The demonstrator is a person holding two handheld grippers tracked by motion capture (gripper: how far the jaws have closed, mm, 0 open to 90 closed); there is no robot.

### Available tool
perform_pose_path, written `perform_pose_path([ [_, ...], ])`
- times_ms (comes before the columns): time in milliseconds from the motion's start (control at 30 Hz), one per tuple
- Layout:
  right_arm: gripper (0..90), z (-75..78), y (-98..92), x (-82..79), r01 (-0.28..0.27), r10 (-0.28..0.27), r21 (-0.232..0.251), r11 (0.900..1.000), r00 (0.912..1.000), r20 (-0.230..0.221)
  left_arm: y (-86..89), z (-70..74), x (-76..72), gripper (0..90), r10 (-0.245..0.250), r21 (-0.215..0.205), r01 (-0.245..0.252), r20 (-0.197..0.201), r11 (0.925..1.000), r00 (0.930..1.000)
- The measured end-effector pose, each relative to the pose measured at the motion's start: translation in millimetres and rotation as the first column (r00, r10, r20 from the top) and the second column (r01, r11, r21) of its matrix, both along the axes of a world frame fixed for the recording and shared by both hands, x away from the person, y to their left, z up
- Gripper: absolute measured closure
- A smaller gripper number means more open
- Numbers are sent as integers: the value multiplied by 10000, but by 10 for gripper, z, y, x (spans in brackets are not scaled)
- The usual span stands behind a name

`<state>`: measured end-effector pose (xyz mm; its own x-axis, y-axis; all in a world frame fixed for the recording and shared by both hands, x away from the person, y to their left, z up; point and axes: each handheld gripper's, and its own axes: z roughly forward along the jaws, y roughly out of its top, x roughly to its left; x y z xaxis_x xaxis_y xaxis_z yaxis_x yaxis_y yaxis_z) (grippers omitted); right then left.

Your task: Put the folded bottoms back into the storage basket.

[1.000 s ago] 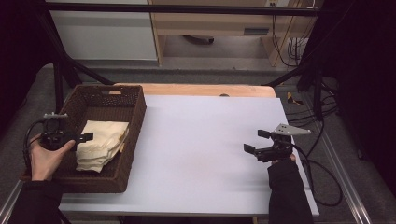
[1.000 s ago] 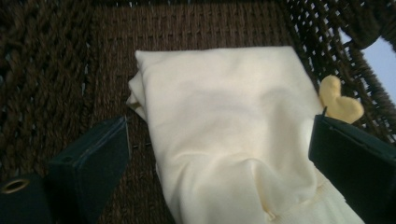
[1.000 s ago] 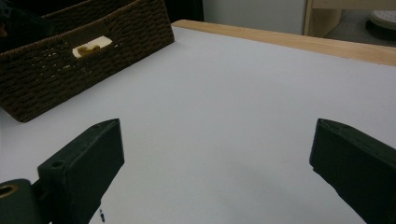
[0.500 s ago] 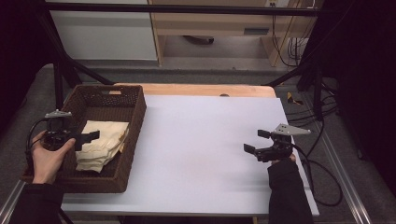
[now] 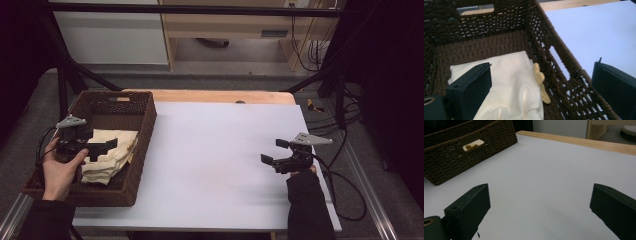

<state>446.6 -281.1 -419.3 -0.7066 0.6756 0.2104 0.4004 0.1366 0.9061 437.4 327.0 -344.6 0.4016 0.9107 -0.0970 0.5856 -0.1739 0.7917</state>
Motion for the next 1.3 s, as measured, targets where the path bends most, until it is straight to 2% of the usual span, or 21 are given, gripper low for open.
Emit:
perform_pose_path([
  [300,32,0,0,0,2,-2,-3,10000,10000,3,-187,50,-73,29,-326,-140,332,408,9994,9986],
  [633,32,2,-2,-1,-3,3,4,10000,10000,12,-385,23,-99,29,-700,-182,711,557,9973,9960],
  [1067,32,5,-4,-2,-20,20,23,10000,10000,26,-633,-78,-121,29,-1226,-313,1252,741,9916,9897],
  [1300,32,3,-2,-1,-17,17,13,10000,10000,12,-739,-189,-98,29,-1442,-233,1458,590,9890,9878],
])
